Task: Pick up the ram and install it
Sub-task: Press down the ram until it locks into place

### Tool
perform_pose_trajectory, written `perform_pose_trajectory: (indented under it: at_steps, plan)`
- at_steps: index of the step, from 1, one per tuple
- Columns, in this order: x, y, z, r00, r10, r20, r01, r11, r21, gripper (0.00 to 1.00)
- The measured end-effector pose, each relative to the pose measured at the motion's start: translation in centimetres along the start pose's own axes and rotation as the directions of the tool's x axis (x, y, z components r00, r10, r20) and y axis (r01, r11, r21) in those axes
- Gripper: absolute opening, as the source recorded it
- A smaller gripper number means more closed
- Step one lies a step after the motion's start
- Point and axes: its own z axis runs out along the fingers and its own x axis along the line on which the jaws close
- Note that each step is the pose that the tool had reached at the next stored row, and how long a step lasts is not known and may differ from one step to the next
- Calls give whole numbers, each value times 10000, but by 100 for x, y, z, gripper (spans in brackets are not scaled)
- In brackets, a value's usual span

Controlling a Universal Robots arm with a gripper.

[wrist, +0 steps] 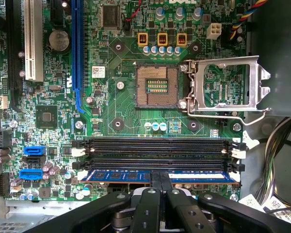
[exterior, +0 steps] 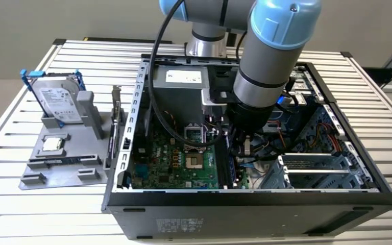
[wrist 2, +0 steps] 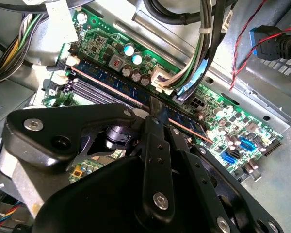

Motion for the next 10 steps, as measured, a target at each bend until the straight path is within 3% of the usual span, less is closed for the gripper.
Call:
perform_pose_trajectory:
  at_steps: [10]
  plan:
    - [0, 0, 0, 10000, -4, 0, 4, 10000, 0, 0]
